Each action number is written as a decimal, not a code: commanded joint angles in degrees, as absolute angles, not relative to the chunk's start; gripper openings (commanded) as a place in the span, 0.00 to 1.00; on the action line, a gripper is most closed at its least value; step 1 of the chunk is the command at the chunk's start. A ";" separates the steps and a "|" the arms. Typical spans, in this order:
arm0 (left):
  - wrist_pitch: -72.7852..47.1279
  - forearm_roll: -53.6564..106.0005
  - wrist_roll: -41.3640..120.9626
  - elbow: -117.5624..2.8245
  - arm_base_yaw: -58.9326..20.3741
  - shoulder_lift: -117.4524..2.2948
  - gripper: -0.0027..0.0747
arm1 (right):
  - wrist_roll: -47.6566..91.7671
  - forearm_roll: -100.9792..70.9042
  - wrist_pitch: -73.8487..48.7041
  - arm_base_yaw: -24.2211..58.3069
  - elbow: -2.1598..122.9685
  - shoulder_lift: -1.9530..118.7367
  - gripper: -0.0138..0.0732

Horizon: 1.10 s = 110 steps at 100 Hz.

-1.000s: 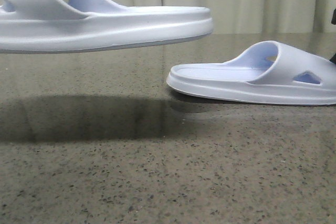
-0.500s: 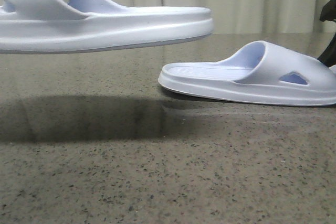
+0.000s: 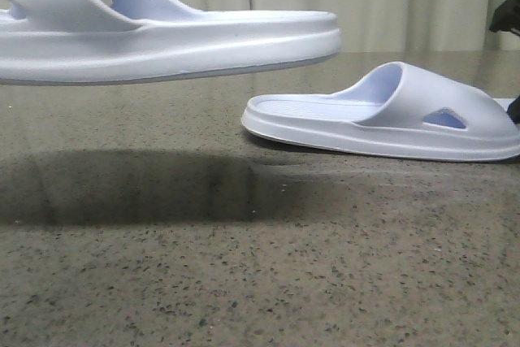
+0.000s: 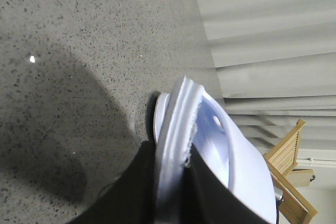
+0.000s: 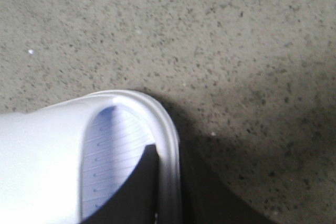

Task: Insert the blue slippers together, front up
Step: 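Grasp the heel rim of the other slipper with the right gripper, then lift both slippers and bring them together above the table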

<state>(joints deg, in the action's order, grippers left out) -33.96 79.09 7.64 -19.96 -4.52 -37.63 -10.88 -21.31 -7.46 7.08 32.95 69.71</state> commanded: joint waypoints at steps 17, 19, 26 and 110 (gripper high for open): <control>-34.75 81.83 7.72 -21.64 -4.90 -37.57 0.06 | -10.85 -22.89 1.08 7.24 34.20 69.01 0.04; -34.75 81.83 7.72 -21.64 -4.90 -37.57 0.06 | -10.85 -22.87 1.74 7.24 34.20 69.01 0.04; -34.75 81.83 7.72 -21.64 -4.90 -37.57 0.06 | -10.85 -23.38 3.64 7.24 34.20 68.75 0.04; -34.31 81.59 7.72 -21.64 -4.90 -37.57 0.06 | -10.85 -26.48 -7.81 7.24 40.17 38.85 0.04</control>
<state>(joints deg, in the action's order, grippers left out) -34.23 78.99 7.64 -19.96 -4.52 -37.63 -10.98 -25.42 -6.79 7.19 37.35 41.83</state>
